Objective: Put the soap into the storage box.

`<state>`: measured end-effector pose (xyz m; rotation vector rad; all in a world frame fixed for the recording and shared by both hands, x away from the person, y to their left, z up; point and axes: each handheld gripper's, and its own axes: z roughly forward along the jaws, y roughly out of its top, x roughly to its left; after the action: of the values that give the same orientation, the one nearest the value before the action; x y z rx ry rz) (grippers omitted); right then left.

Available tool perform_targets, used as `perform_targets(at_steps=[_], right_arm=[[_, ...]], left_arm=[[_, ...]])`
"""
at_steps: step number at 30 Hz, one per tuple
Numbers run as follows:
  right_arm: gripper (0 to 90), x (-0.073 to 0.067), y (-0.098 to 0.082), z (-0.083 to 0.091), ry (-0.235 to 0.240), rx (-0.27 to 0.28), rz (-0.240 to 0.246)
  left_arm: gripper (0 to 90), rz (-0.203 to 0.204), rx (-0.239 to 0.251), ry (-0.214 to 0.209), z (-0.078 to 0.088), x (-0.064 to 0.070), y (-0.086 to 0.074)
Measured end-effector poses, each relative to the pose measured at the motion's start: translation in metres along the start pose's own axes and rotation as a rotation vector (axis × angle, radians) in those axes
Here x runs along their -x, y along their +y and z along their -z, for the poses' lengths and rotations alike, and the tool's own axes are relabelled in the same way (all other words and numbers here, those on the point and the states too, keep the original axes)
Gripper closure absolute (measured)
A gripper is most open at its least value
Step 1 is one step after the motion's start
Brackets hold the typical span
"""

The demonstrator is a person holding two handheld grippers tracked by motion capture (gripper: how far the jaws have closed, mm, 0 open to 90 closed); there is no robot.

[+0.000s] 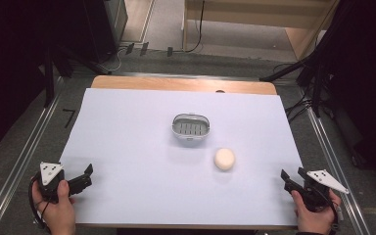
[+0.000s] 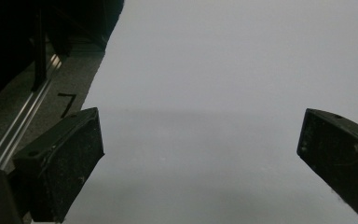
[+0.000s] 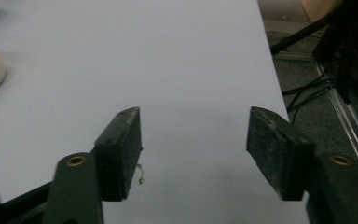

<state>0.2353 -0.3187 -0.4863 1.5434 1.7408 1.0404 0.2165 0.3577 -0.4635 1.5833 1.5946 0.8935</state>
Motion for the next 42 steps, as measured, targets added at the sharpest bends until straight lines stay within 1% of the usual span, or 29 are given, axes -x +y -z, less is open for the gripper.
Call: perform_targets(at_steps=[1, 2, 3, 4, 6, 7, 8, 9, 10, 11, 13, 14, 15, 16, 17, 18, 19, 21, 22, 23, 24, 25, 27, 28, 30, 32, 36, 40, 42], right_arm=[[39.0, 0.001, 0.002, -0.001, 0.026, -0.012, 0.020], [39.0, 0.001, 0.002, -0.001, 0.026, -0.012, 0.020], [38.8, 0.003, 0.004, -0.001, 0.064, -0.030, 0.021], [33.3, 0.006, 0.008, -0.001, 0.133, -0.047, -0.003], [33.4, 0.006, 0.010, 0.000, 0.122, -0.055, -0.006], [31.8, 0.005, 0.012, 0.002, 0.105, -0.081, 0.005], [27.9, 0.003, 0.014, 0.003, 0.101, -0.100, 0.010], [24.2, 0.000, 0.016, 0.005, 0.120, -0.112, 0.019], [23.6, -0.002, 0.018, 0.006, 0.132, -0.116, 0.027], [21.2, -0.010, 0.022, 0.007, 0.153, -0.133, 0.069], [21.1, -0.011, 0.024, 0.007, 0.153, -0.142, 0.075], [18.7, -0.016, 0.028, 0.003, 0.154, -0.192, 0.084], [18.7, -0.016, 0.028, 0.003, 0.154, -0.192, 0.084], [18.2, -0.017, 0.029, 0.001, 0.162, -0.206, 0.086], [14.9, -0.019, 0.031, -0.003, 0.178, -0.241, 0.097], [13.1, -0.020, 0.032, -0.004, 0.173, -0.258, 0.109], [13.1, -0.020, 0.032, -0.004, 0.173, -0.258, 0.109], [12.0, -0.022, 0.034, -0.006, 0.171, -0.283, 0.121], [9.6, -0.022, 0.035, -0.007, 0.167, -0.288, 0.128], [8.1, -0.023, 0.036, -0.008, 0.162, -0.299, 0.134], [5.7, -0.025, 0.039, -0.010, 0.182, -0.315, 0.136], [5.7, -0.025, 0.039, -0.010, 0.182, -0.315, 0.136], [2.4, -0.028, 0.043, -0.012, 0.188, -0.331, 0.148], [1.5, -0.030, 0.045, -0.013, 0.195, -0.341, 0.149], [1.3, -0.034, 0.049, -0.016, 0.214, -0.355, 0.161], [0.1, -0.041, 0.054, -0.018, 0.231, -0.375, 0.161], [0.0, -0.055, 0.063, -0.025, 0.261, -0.404, 0.190], [0.0, -0.065, 0.068, -0.032, 0.276, -0.426, 0.211], [0.0, -0.070, 0.069, -0.034, 0.284, -0.426, 0.219]], left_arm=[[0.7, 0.000, 0.000, 0.000, 0.000, 0.000, 0.000], [0.7, 0.000, 0.001, 0.000, 0.000, 0.000, 0.000], [0.7, -0.002, 0.000, -0.002, 0.000, 0.001, 0.000], [0.7, -0.009, -0.002, -0.003, 0.000, 0.001, 0.000], [1.2, -0.014, -0.004, -0.005, 0.000, 0.001, 0.000], [1.2, -0.016, -0.002, -0.006, 0.000, 0.001, 0.000], [2.9, -0.016, 0.002, 0.002, 0.000, 0.002, 0.000], [7.5, -0.017, 0.003, 0.007, 0.000, 0.002, 0.000], [10.0, -0.018, 0.004, 0.011, 0.000, 0.002, 0.000], [13.0, -0.017, 0.008, 0.020, 0.001, 0.003, -0.001], [13.0, -0.018, 0.013, 0.025, 0.001, 0.003, -0.001], [12.9, -0.016, 0.014, 0.026, 0.001, 0.003, -0.001], [12.9, -0.016, 0.014, 0.026, 0.001, 0.003, -0.001], [12.5, -0.017, 0.012, 0.026, 0.001, 0.003, -0.001], [10.6, -0.023, 0.012, 0.021, 0.001, 0.003, -0.001], [9.8, -0.024, 0.015, 0.016, 0.001, 0.003, -0.001], [9.8, -0.024, 0.015, 0.016, 0.001, 0.003, -0.001], [9.4, -0.036, 0.012, -0.012, 0.001, 0.003, -0.001], [7.8, -0.045, 0.002, -0.023, 0.000, 0.004, -0.001], [5.6, -0.052, -0.007, -0.025, 0.000, 0.004, 0.000], [2.8, -0.059, -0.009, -0.027, -0.001, 0.005, 0.000], [2.8, -0.064, -0.011, -0.020, -0.001, 0.006, 0.000], [2.8, -0.073, -0.013, -0.015, -0.001, 0.006, 0.000], [2.7, -0.069, -0.012, -0.013, -0.001, 0.006, 0.000], [2.7, -0.065, -0.009, -0.024, -0.001, 0.006, 0.000], [2.7, -0.063, -0.012, -0.023, -0.001, 0.006, 0.000], [0.5, -0.066, -0.018, -0.037, -0.001, 0.005, 0.000], [0.4, -0.062, -0.019, -0.039, -0.001, 0.005, 0.000], [0.4, -0.063, -0.018, -0.039, -0.001, 0.005, 0.000]])
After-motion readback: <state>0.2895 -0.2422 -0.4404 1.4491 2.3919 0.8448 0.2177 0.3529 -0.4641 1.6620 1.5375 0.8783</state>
